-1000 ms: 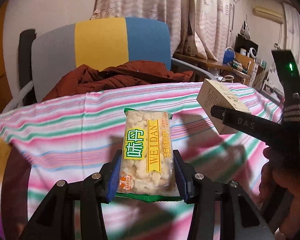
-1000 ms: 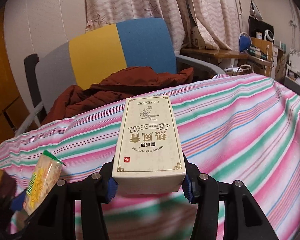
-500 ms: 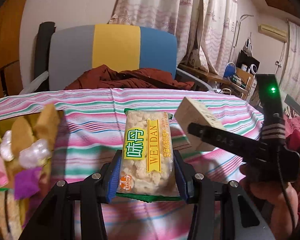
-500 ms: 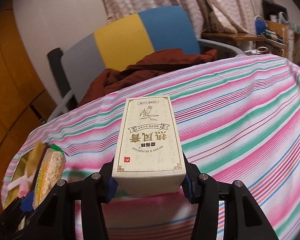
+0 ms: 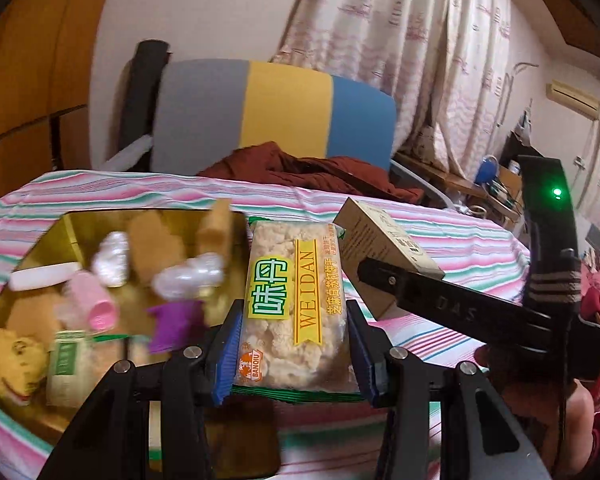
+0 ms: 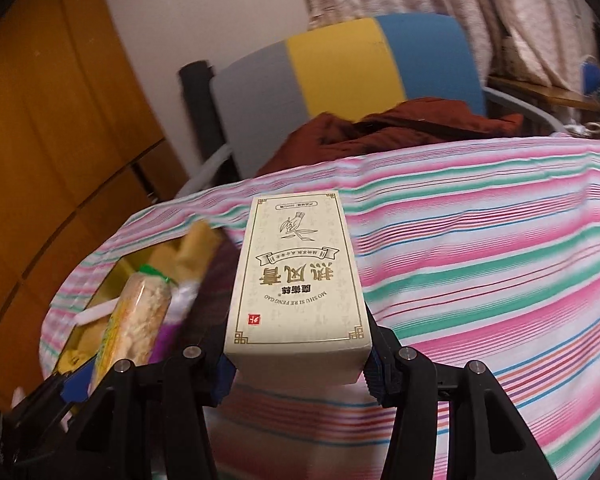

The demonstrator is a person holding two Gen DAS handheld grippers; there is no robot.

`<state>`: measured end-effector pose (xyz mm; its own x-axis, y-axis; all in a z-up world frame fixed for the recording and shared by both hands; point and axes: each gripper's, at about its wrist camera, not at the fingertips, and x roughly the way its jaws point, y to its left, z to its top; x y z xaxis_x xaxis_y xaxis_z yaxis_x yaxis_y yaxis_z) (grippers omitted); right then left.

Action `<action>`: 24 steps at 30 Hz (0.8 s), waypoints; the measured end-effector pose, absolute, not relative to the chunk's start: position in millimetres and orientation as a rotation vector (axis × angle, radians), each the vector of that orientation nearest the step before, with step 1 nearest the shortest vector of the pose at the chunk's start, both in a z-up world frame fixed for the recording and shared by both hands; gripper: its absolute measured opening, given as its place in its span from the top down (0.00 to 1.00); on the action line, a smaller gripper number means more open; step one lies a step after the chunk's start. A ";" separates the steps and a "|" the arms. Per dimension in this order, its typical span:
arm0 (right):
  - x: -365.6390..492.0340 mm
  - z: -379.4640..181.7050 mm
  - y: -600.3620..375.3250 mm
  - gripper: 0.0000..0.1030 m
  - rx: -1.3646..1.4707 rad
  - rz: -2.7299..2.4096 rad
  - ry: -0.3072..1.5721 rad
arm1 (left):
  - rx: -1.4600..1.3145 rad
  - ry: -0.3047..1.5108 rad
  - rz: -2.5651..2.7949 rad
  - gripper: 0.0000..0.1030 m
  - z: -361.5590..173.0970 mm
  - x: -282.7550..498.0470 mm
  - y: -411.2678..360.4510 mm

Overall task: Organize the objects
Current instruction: 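Carry the snack bar and cream box into the gold tray and open both tools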

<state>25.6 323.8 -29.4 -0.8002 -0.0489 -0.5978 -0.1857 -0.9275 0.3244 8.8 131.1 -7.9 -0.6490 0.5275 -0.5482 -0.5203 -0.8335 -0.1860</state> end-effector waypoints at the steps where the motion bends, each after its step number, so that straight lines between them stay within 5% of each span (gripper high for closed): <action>1: 24.6 -28.6 316.2 0.49 -0.974 2.871 0.570 | -0.811 -0.019 2.436 0.53 -7.5 9.0 124.5; 24: -42.5 -31.9 173.4 0.48 -1.226 3.075 0.354 | -1.052 -0.167 2.589 0.53 -36.1 -55.4 3.4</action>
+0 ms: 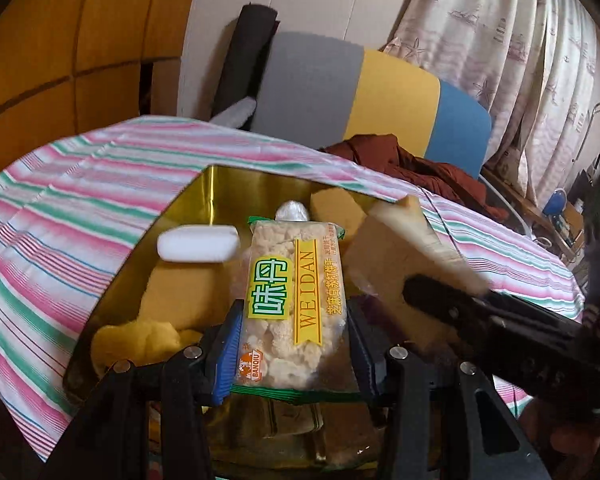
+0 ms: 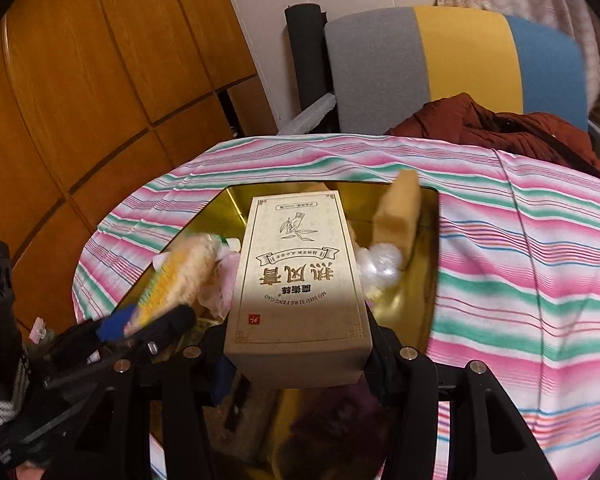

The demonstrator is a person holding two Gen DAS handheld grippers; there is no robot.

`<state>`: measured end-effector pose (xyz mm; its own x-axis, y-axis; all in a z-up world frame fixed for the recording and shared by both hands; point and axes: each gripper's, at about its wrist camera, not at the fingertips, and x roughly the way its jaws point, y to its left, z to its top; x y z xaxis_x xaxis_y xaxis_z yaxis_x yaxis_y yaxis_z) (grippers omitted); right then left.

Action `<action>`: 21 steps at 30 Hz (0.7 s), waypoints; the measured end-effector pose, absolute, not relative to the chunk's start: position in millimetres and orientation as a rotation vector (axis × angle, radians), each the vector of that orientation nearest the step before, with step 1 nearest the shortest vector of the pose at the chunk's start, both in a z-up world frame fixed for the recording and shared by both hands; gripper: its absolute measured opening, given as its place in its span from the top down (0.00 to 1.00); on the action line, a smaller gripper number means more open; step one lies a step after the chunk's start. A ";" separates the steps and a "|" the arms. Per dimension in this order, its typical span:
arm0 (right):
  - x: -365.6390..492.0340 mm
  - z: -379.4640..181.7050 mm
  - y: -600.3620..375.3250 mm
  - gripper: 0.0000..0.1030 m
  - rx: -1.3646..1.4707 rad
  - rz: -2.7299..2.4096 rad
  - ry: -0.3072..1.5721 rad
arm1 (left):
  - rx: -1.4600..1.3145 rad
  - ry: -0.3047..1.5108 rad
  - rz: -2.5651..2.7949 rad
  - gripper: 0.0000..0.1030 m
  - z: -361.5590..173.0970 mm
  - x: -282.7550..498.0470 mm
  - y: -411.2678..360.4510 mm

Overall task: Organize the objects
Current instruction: 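Carry the snack bar and cream box into the gold tray and open both tools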

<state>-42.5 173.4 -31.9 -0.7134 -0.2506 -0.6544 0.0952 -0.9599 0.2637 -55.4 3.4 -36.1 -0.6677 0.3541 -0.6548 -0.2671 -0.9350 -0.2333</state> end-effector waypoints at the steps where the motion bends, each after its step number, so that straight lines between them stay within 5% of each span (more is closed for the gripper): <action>1: -46.3 -32.3 171.6 0.48 1.092 -2.728 -0.320 | -1.056 -0.186 2.583 0.53 -37.5 -54.2 0.9; 9: -44.3 -33.1 174.8 0.41 1.086 -2.721 -0.383 | -1.000 -0.194 2.584 0.54 -34.5 -45.7 3.0; 12: -38.6 -33.4 177.2 0.42 1.086 -2.724 -0.391 | -1.002 -0.172 2.569 0.63 -34.1 -45.4 8.5; 14: -37.3 -33.4 175.7 0.45 1.082 -2.714 -0.382 | -0.995 -0.180 2.578 0.64 -32.6 -44.2 8.2; 16: -40.7 -33.2 170.9 0.60 1.083 -2.701 -0.347 | -0.973 -0.205 2.616 0.64 -27.1 -40.6 3.5; 21: -63.9 -40.0 162.8 0.61 1.090 -2.696 -0.350 | -0.947 -0.287 2.693 0.54 -9.6 -33.0 -13.7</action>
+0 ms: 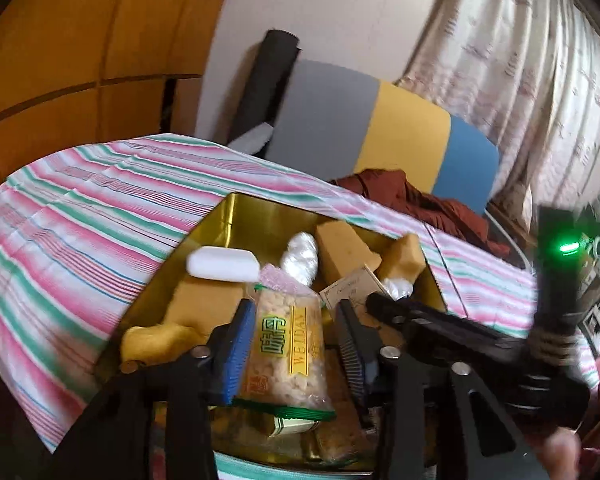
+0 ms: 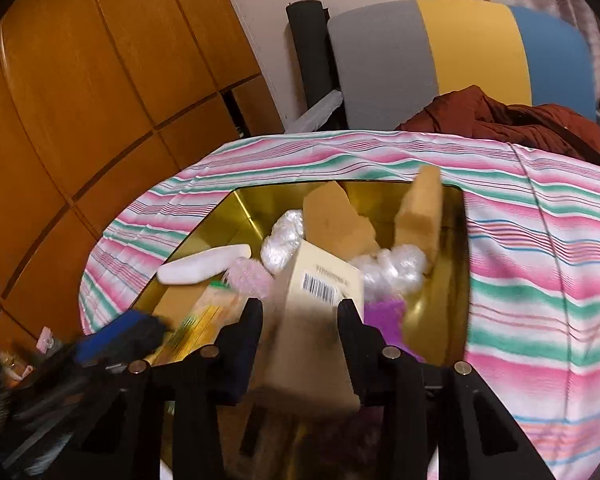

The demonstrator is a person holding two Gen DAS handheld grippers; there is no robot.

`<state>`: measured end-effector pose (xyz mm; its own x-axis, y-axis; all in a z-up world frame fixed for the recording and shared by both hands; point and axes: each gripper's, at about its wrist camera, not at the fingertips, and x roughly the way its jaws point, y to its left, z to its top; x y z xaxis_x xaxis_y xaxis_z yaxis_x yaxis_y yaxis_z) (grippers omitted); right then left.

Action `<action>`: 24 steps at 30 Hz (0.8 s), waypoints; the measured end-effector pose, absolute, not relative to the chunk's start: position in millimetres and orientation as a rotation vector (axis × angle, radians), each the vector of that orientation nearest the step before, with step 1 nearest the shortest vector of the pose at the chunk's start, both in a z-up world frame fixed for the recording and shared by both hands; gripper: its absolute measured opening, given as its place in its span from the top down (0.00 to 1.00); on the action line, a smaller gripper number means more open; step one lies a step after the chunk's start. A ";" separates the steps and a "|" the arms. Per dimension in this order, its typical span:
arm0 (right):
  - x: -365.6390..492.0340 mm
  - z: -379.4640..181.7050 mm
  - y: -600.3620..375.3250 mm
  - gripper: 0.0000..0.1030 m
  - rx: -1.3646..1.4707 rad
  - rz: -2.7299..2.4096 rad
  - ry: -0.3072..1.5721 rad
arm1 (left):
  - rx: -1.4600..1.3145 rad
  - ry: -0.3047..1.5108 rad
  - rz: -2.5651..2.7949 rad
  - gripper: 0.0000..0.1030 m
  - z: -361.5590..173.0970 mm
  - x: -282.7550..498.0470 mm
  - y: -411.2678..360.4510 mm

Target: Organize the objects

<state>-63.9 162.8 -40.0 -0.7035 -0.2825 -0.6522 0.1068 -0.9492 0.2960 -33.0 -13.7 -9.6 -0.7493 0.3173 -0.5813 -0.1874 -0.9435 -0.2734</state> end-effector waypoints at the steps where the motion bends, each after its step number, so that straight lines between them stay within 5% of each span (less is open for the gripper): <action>1: -70.2 -43.2 160.2 0.61 1.114 -2.701 -0.326 | -0.950 -0.297 2.700 0.52 -7.7 -31.1 -15.8; 5: -58.3 -27.2 172.0 0.57 1.005 -2.681 -0.452 | -0.964 -0.265 2.757 0.49 -1.8 -20.7 -18.4; 14: -18.5 -23.8 174.3 0.50 1.153 -2.709 -0.306 | -1.101 -0.099 2.807 0.48 -2.5 -4.9 -6.9; 24: 1.1 -20.1 162.1 0.12 1.198 -2.758 -0.195 | -1.203 -0.015 2.851 0.48 2.3 8.0 -7.5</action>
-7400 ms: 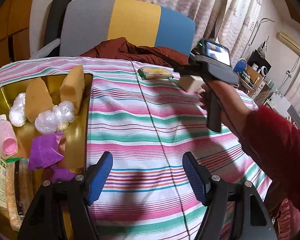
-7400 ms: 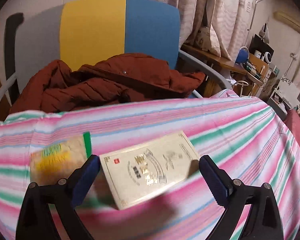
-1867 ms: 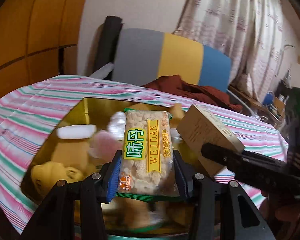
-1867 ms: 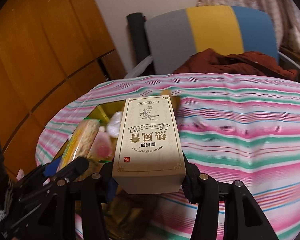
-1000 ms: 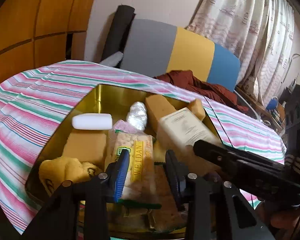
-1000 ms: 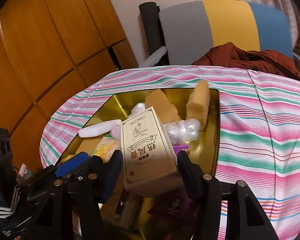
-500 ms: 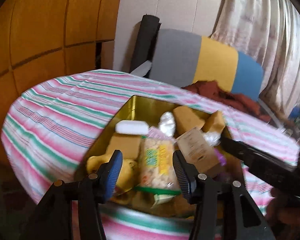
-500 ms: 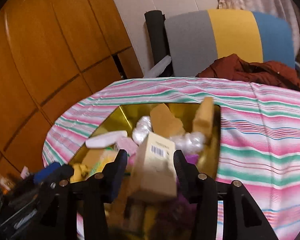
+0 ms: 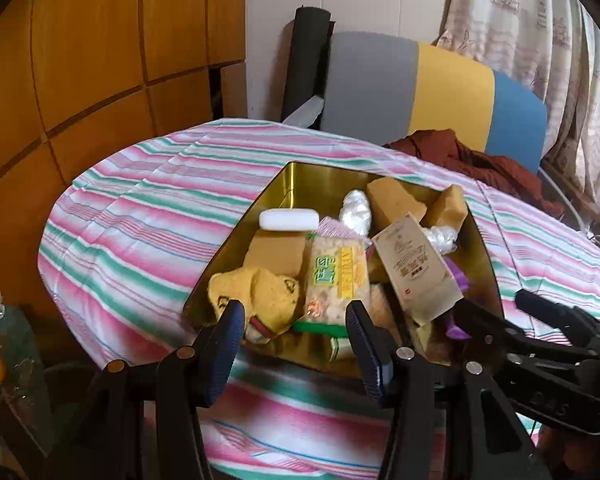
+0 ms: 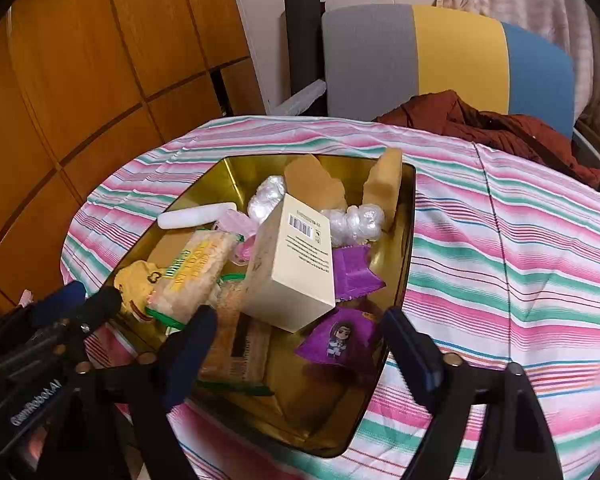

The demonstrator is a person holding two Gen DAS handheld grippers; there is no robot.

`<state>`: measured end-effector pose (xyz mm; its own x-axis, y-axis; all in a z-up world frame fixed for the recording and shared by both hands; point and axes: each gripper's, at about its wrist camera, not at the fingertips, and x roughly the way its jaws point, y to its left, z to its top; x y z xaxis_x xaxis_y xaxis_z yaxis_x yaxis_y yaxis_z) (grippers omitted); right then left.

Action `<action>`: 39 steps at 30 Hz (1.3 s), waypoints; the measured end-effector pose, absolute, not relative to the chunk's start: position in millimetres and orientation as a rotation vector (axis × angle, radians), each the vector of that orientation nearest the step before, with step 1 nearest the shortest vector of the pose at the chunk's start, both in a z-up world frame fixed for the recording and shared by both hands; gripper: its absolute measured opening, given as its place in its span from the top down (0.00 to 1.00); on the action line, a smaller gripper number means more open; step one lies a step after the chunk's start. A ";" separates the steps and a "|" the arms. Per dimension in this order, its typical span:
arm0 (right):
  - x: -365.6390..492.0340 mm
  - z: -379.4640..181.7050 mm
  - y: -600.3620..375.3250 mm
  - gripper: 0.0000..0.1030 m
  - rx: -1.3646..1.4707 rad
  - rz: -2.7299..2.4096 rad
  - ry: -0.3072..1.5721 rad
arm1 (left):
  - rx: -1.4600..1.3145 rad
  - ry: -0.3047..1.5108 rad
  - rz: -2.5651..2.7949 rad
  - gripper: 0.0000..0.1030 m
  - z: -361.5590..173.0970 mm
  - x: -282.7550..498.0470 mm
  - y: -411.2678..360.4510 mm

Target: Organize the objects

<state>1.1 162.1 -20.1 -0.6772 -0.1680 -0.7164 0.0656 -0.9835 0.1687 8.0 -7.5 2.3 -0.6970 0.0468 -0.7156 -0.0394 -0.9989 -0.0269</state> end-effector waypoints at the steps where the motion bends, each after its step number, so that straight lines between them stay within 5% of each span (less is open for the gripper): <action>1: 2.0 -19.4 161.2 0.10 1.196 -2.761 -0.197 | -1.211 -0.013 2.853 0.48 2.1 7.6 -8.0; 4: 6.5 -13.2 158.1 0.00 1.194 -2.781 -0.195 | -1.227 0.008 2.871 0.48 3.3 9.1 -8.9; 39: 14.5 -0.9 147.7 0.00 1.346 -2.947 -0.167 | -1.361 0.054 2.906 0.48 11.5 13.1 -9.7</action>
<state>14.5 147.7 -0.9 -0.6515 0.0506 -0.7570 -0.1357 -0.9895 0.0507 13.1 -9.7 11.5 -0.6383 -0.0753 -0.7661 0.0468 -0.9972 0.0590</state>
